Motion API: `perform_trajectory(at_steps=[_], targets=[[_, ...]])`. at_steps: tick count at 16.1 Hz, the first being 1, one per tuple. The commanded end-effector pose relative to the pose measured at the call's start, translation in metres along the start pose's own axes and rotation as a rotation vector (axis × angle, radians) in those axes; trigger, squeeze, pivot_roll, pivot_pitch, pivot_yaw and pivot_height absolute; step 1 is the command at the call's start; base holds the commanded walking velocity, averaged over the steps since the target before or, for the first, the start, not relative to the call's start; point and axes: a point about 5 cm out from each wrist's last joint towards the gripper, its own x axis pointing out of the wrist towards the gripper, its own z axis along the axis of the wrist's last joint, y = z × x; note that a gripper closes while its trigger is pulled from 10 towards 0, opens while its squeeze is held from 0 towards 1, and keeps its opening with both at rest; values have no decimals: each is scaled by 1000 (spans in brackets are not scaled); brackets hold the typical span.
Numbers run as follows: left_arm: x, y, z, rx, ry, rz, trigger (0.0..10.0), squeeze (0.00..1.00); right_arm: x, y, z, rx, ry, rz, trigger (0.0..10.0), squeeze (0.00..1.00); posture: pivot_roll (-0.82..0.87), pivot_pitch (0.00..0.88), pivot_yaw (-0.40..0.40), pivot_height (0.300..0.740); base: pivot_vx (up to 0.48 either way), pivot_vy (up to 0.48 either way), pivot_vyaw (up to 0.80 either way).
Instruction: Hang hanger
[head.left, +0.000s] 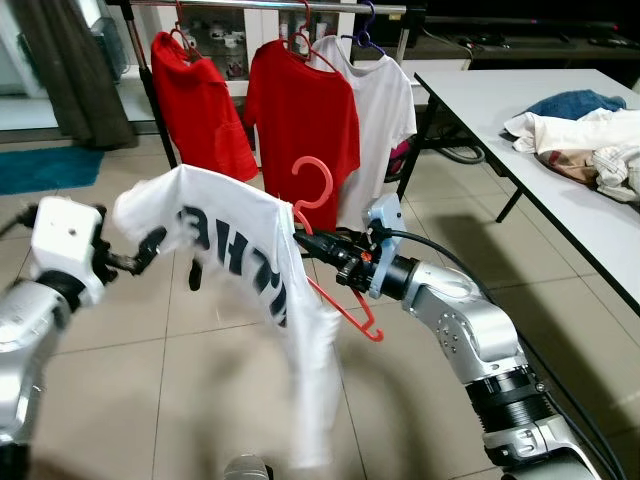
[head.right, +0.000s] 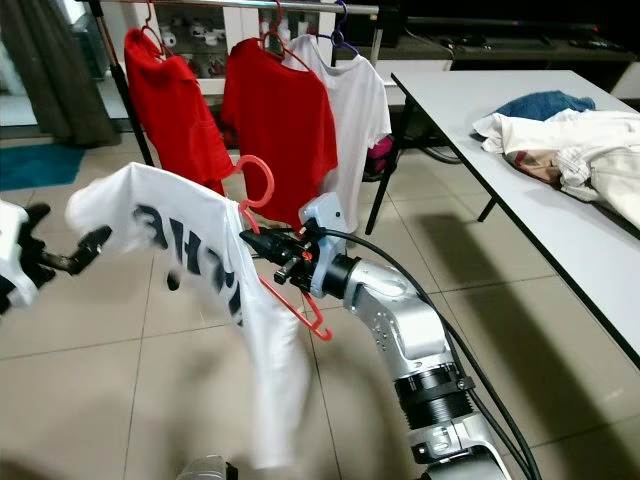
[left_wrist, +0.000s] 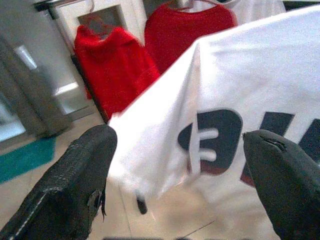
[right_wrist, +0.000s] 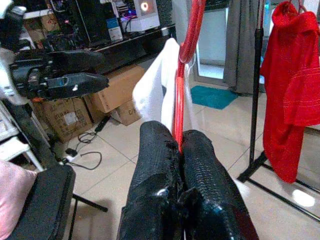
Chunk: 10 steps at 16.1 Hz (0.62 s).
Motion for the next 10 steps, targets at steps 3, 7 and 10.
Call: perform_trajectory(at_steps=[3,7,10], targets=[[3,10,4,16,-11,-71,10000,0,-10,10,10,-3,-41,129,10000,0,63,25,5,740,0,0,0],[13,24,-4,44,30,-112,10000,0,-17,21,13,45,-47,264,10000,0,61,17,4,740,0,0,0],[17,29,-6,45,38,-198,706,0,-21,25,15,43,-38,313,10000,0,52,11,17,740,0,0,0]])
